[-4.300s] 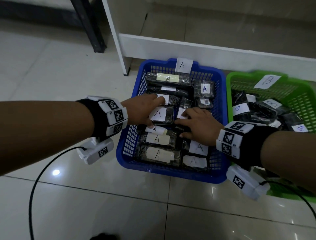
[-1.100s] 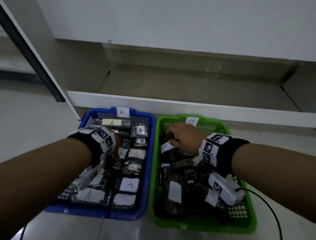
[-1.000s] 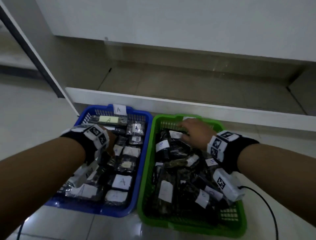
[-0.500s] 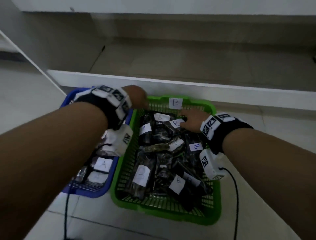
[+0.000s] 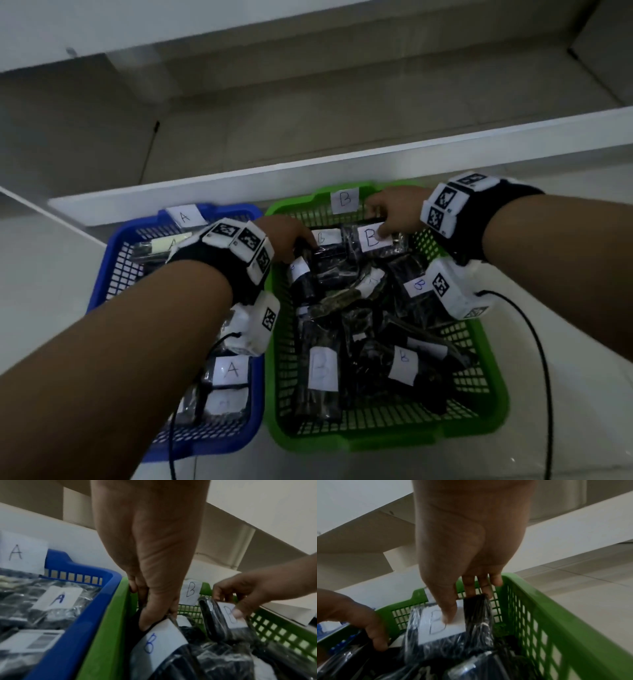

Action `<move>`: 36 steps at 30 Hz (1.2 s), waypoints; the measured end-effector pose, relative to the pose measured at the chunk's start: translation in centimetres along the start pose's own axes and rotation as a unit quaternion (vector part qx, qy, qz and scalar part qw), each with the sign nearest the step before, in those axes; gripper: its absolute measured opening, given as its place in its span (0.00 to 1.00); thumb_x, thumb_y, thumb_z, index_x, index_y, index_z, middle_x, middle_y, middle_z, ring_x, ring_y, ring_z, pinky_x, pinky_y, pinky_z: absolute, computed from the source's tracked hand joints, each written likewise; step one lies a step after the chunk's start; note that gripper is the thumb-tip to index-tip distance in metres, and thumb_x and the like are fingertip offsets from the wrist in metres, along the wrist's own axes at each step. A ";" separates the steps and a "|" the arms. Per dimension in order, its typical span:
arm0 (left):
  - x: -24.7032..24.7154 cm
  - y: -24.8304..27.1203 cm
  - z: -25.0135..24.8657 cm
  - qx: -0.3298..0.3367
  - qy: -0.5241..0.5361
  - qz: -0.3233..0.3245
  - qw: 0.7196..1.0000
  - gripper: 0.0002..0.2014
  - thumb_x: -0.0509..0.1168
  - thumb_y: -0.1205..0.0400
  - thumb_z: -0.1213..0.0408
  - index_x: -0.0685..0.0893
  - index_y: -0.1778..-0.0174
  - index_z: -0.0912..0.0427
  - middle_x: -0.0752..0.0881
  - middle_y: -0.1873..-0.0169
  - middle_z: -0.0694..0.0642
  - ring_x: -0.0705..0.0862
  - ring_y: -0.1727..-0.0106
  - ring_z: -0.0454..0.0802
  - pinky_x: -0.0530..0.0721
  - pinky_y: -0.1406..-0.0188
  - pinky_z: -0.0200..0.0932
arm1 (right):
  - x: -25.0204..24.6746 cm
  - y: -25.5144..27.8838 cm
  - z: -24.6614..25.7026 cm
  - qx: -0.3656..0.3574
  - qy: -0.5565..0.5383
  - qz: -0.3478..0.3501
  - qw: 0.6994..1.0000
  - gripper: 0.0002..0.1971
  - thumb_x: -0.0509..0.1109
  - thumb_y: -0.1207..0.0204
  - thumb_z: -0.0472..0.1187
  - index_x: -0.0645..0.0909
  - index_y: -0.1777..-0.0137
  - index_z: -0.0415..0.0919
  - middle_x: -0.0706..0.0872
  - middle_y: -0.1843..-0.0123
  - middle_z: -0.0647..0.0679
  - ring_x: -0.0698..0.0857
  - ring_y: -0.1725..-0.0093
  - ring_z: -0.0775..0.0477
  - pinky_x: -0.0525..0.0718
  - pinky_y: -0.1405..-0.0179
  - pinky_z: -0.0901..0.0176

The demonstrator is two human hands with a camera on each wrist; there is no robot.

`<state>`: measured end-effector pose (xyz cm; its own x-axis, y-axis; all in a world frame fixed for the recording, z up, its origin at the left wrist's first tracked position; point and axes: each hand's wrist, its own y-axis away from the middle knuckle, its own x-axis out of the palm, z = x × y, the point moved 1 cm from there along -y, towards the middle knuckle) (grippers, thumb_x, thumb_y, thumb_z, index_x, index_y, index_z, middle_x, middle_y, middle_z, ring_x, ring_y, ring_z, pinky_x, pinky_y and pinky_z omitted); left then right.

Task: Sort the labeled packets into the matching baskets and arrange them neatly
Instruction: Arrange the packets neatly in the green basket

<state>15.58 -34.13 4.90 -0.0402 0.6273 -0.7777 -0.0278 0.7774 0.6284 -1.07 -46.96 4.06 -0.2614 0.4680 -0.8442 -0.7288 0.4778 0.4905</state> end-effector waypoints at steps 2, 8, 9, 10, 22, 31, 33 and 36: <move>0.1 -0.4 0.0 0.010 -0.007 0.000 1.000 0.27 0.65 0.22 0.72 0.75 0.27 0.48 0.78 0.30 0.54 0.79 0.34 0.55 0.78 0.44 0.44 | 0.0 0.3 -0.3 0.009 -0.001 -0.048 0.999 0.19 0.71 0.25 0.46 0.75 0.36 0.42 0.84 0.42 0.40 0.82 0.46 0.39 0.76 0.52 0.56; 0.2 -0.9 0.4 0.039 0.009 0.018 0.999 0.29 0.66 0.22 0.74 0.73 0.24 0.50 0.77 0.28 0.56 0.78 0.32 0.54 0.72 0.52 0.36 | 1.4 0.7 -0.6 0.032 0.079 -0.199 0.976 0.15 0.63 0.19 0.44 0.75 0.34 0.45 0.83 0.46 0.34 0.78 0.45 0.34 0.74 0.45 0.47; 0.3 -0.8 0.4 0.039 0.007 0.020 0.999 0.30 0.67 0.22 0.72 0.71 0.23 0.51 0.77 0.29 0.56 0.78 0.32 0.54 0.74 0.50 0.37 | 1.7 0.6 -0.4 0.019 0.115 -0.229 0.966 0.14 0.63 0.20 0.41 0.76 0.35 0.44 0.84 0.46 0.36 0.76 0.44 0.35 0.72 0.45 0.46; 0.2 -0.7 0.3 0.041 -0.001 0.021 0.999 0.31 0.68 0.21 0.70 0.69 0.22 0.51 0.78 0.29 0.56 0.79 0.32 0.55 0.75 0.49 0.38 | 2.1 0.7 -0.5 0.010 0.145 -0.260 0.955 0.13 0.64 0.21 0.39 0.76 0.37 0.43 0.84 0.47 0.37 0.75 0.43 0.36 0.71 0.46 0.46; -0.3 -0.9 0.6 0.052 0.053 0.002 0.997 0.26 0.77 0.28 0.68 0.80 0.34 0.58 0.82 0.36 0.55 0.80 0.38 0.55 0.72 0.53 0.37 | 2.6 0.8 -1.1 -0.011 0.169 -0.302 0.938 0.14 0.68 0.26 0.39 0.82 0.41 0.46 0.82 0.44 0.43 0.73 0.40 0.34 0.66 0.47 0.45; -2.5 -0.5 2.5 0.008 0.177 -0.034 0.984 0.23 0.77 0.28 0.64 0.81 0.37 0.60 0.84 0.41 0.57 0.81 0.43 0.54 0.74 0.47 0.40 | 3.3 1.0 -1.5 -0.022 0.108 -0.195 0.975 0.14 0.63 0.23 0.33 0.74 0.38 0.38 0.84 0.51 0.34 0.76 0.45 0.36 0.72 0.54 0.51; -2.3 -0.4 3.0 -0.015 0.212 -0.067 0.975 0.23 0.76 0.27 0.62 0.80 0.36 0.59 0.83 0.40 0.58 0.81 0.39 0.57 0.75 0.43 0.43 | 3.1 0.6 -1.7 -0.012 0.094 -0.188 0.978 0.14 0.63 0.23 0.33 0.74 0.38 0.41 0.84 0.50 0.37 0.75 0.41 0.36 0.70 0.51 0.51; -1.9 -0.4 3.4 -0.041 0.249 -0.102 0.962 0.23 0.72 0.24 0.57 0.78 0.34 0.57 0.83 0.38 0.59 0.80 0.39 0.57 0.74 0.42 0.43 | 2.8 -0.4 -1.9 0.028 0.071 -0.151 0.986 0.16 0.61 0.21 0.33 0.73 0.34 0.43 0.83 0.47 0.39 0.73 0.36 0.36 0.68 0.43 0.51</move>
<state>19.05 -35.51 6.08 -0.4984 0.3463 -0.7948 -0.1644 0.8624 0.4788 -2.68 -47.21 1.08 -0.1271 0.1911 -0.9733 -0.7525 0.6207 0.2201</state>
